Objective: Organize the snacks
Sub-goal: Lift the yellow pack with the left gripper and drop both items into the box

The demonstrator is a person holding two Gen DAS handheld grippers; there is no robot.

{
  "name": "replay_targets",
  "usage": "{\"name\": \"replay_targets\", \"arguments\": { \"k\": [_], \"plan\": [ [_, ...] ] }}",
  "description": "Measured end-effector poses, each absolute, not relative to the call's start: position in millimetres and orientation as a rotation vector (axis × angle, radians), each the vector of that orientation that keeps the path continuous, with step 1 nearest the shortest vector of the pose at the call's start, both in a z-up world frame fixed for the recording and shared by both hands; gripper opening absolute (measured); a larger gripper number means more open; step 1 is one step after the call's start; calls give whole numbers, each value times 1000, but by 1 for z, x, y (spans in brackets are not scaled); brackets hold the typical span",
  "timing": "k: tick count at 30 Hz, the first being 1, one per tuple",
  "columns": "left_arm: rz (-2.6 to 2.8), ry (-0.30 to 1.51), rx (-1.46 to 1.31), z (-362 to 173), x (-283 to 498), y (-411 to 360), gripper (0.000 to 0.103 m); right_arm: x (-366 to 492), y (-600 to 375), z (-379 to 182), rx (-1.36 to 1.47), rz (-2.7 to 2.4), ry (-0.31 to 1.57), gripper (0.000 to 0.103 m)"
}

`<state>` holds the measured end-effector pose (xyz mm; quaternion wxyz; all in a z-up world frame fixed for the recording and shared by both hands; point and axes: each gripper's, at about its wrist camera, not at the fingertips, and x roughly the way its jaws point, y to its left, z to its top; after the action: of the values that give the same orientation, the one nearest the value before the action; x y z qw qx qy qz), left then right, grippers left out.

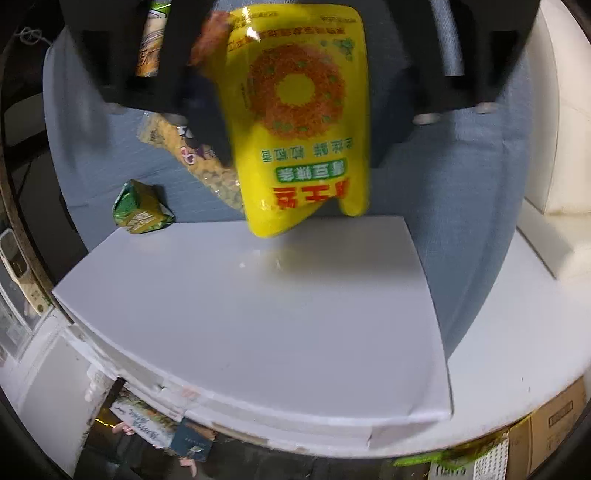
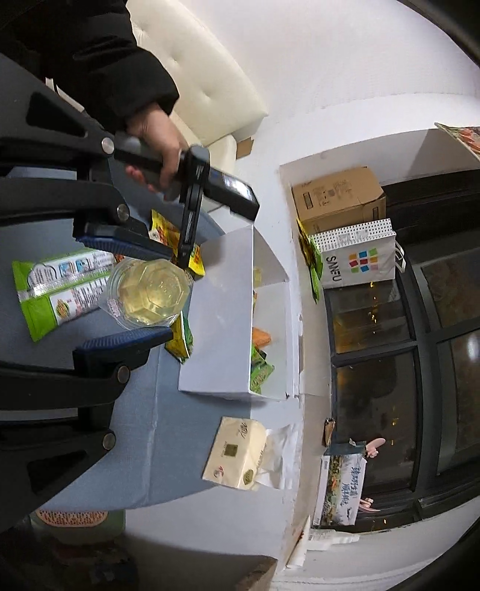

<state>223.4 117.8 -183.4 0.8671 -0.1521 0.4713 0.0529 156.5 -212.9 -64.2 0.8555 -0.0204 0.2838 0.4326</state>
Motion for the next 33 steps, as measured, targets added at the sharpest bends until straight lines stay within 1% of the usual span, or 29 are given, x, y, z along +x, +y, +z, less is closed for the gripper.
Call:
{"name": "replay_targets", "arguments": {
  "k": [1, 2, 3, 5, 9, 14, 19, 23, 26, 29, 33],
  "plan": [
    [111, 978, -319, -182, 221, 120, 52, 155, -213, -65, -41, 906, 595, 40],
    [101, 969, -324, -181, 219, 122, 47, 154, -213, -66, -44, 905, 596, 40],
    [101, 955, -327, -179, 216, 125, 45, 153, -214, -67, -41, 904, 597, 40],
    [126, 919, -316, -174, 206, 131, 38, 153, -214, -70, -39, 908, 606, 40],
    [95, 815, -358, -150, 172, 139, 38, 153, -215, -76, -34, 902, 618, 40],
    [53, 661, -344, -102, 125, 134, 38, 157, -213, -77, -5, 907, 623, 40],
    [-9, 550, -332, -53, 109, 128, 38, 166, -200, -66, 15, 933, 620, 40],
    [-39, 494, -285, -14, 135, 126, 38, 188, -178, -49, 29, 959, 612, 40],
    [-45, 498, -260, 2, 182, 128, 38, 218, -152, -32, 44, 964, 609, 40],
    [-26, 522, -239, 11, 233, 134, 38, 259, -122, -25, 75, 955, 654, 40],
    [-1, 551, -228, 10, 281, 142, 38, 315, -87, -16, 91, 894, 675, 40]
  ]
}}
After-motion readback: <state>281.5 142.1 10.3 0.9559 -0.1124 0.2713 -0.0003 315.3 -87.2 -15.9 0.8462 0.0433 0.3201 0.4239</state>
